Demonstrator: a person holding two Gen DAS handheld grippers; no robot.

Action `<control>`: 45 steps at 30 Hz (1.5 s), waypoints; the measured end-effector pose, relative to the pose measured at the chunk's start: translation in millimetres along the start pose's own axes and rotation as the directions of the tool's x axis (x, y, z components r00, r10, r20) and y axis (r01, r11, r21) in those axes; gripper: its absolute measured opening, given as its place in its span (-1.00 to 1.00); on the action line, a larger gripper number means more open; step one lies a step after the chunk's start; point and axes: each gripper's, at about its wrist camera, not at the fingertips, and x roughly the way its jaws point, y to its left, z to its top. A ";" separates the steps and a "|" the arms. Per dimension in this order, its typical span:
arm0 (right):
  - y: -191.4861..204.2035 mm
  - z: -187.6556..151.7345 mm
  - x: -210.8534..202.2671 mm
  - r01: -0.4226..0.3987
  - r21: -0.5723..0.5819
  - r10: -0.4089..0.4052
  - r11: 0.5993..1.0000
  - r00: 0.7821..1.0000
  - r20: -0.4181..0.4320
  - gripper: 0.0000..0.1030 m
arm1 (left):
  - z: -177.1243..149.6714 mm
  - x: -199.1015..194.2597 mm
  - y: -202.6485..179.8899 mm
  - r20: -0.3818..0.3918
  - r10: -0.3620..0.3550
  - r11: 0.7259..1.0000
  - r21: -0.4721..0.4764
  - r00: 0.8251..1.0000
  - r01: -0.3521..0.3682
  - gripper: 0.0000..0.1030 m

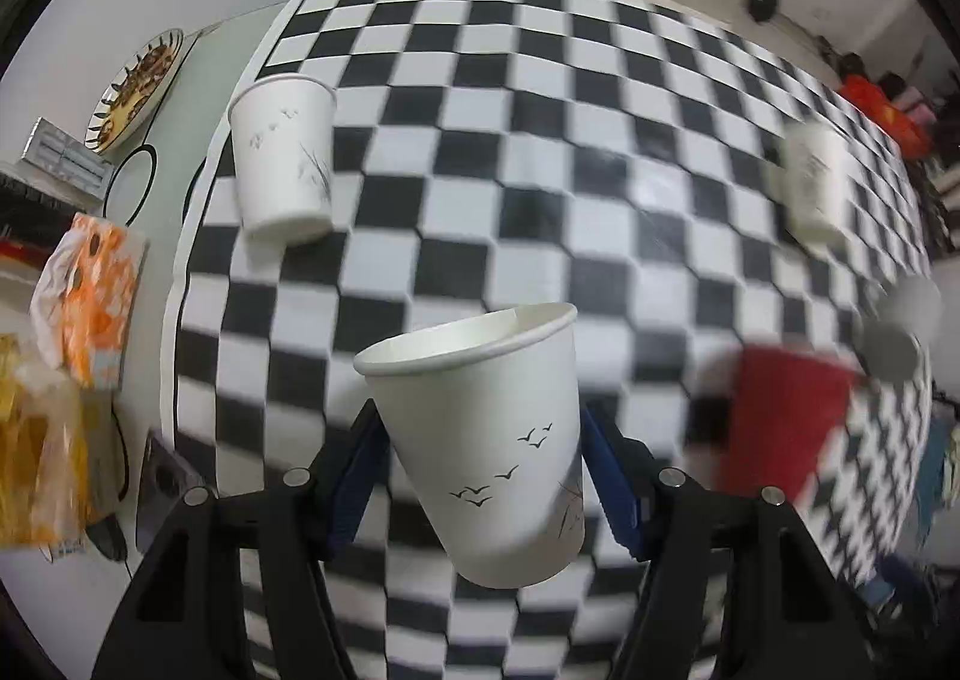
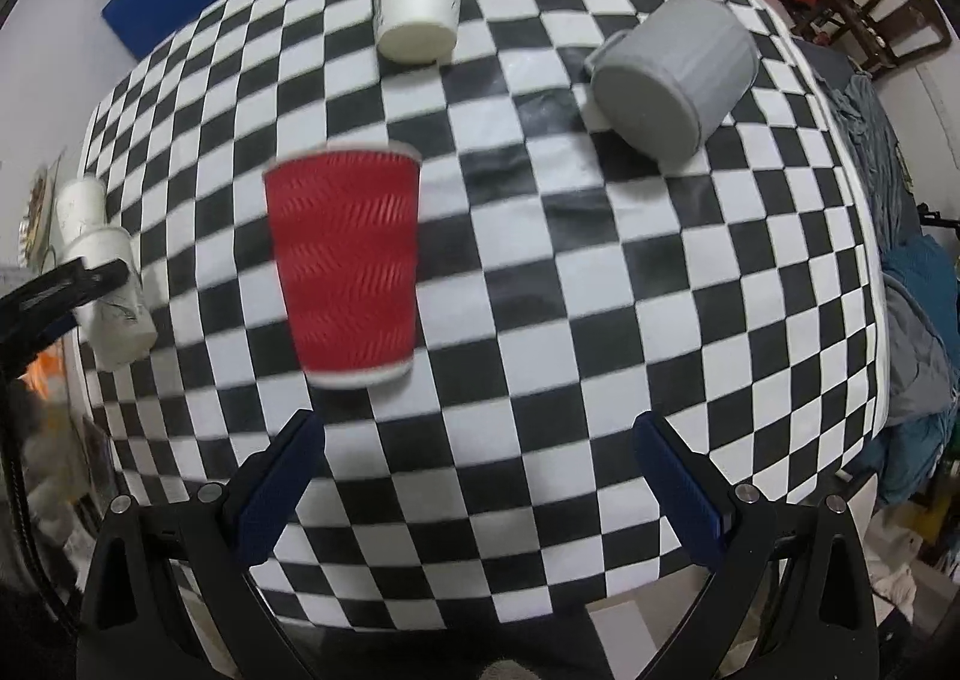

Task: Flip cup upright
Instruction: 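Lift the white cup with the left gripper and rotate it rim-up, then grasp the upright white cup with the right gripper while the left gripper releases it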

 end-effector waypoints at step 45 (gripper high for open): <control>14.2 -78.5 15.4 -0.181 -0.146 0.166 0.973 0.980 -0.109 1.00 | -98.6 -14.5 16.0 0.190 0.007 0.999 -0.042 0.982 0.001 0.82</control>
